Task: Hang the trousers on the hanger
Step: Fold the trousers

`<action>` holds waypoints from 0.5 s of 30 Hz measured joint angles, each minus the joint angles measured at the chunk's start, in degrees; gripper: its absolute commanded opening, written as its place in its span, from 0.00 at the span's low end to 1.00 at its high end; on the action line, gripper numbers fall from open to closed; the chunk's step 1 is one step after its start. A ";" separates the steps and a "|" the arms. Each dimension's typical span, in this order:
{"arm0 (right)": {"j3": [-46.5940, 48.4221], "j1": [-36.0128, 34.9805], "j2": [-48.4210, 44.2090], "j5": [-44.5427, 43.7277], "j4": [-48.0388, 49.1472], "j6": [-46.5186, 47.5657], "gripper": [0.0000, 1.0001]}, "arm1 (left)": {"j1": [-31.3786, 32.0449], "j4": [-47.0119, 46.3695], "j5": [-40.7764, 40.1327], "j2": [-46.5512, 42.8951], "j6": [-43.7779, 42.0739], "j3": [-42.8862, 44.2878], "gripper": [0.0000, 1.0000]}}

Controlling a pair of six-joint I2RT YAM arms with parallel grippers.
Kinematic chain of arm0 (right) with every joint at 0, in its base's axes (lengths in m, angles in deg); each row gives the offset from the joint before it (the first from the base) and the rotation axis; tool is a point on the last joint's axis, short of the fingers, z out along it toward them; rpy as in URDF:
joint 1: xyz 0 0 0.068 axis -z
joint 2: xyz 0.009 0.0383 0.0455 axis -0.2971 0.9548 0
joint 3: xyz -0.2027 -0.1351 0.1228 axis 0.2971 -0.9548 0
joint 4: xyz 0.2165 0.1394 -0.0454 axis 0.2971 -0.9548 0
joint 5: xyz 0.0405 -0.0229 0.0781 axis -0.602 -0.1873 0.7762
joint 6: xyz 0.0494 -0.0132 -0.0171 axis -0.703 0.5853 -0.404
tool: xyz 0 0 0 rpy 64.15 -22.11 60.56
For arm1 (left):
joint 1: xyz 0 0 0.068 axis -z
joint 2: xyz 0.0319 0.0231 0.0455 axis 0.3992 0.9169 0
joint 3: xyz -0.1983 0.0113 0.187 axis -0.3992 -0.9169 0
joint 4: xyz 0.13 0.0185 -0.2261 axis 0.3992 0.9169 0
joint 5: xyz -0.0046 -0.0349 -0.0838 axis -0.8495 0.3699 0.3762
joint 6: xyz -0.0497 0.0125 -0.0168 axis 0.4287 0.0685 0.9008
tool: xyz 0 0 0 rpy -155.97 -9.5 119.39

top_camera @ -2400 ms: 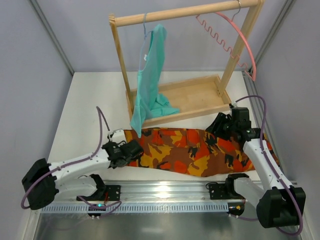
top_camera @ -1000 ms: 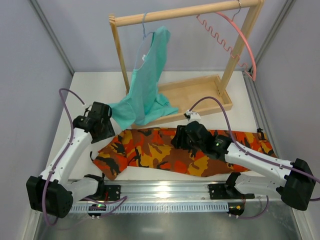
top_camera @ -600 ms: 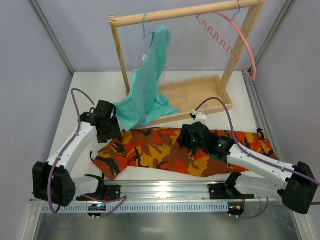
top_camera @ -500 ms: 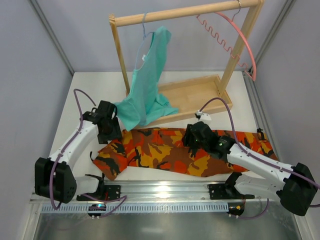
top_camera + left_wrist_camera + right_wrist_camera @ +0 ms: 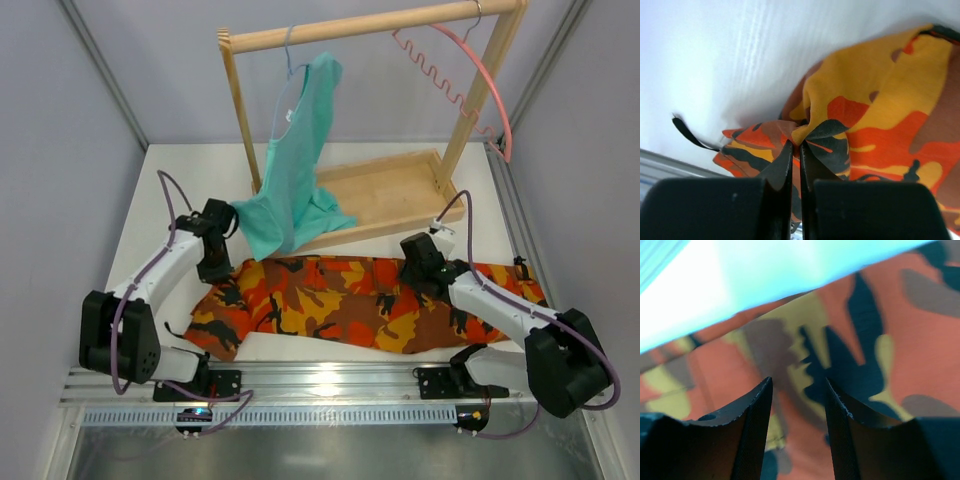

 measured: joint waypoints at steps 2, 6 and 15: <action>0.48 2.54 2.19 -1.05 -0.96 -1.68 0.47 | -0.55 0.90 -2.62 1.40 0.24 1.09 0.01; 2.60 7.21 6.80 -2.27 -2.67 -5.16 0.45 | -2.43 2.29 -7.34 4.11 1.40 3.23 0.02; 4.85 15.06 12.70 -1.55 -2.25 -7.76 0.43 | -5.70 3.28 -11.47 7.48 1.77 5.01 0.23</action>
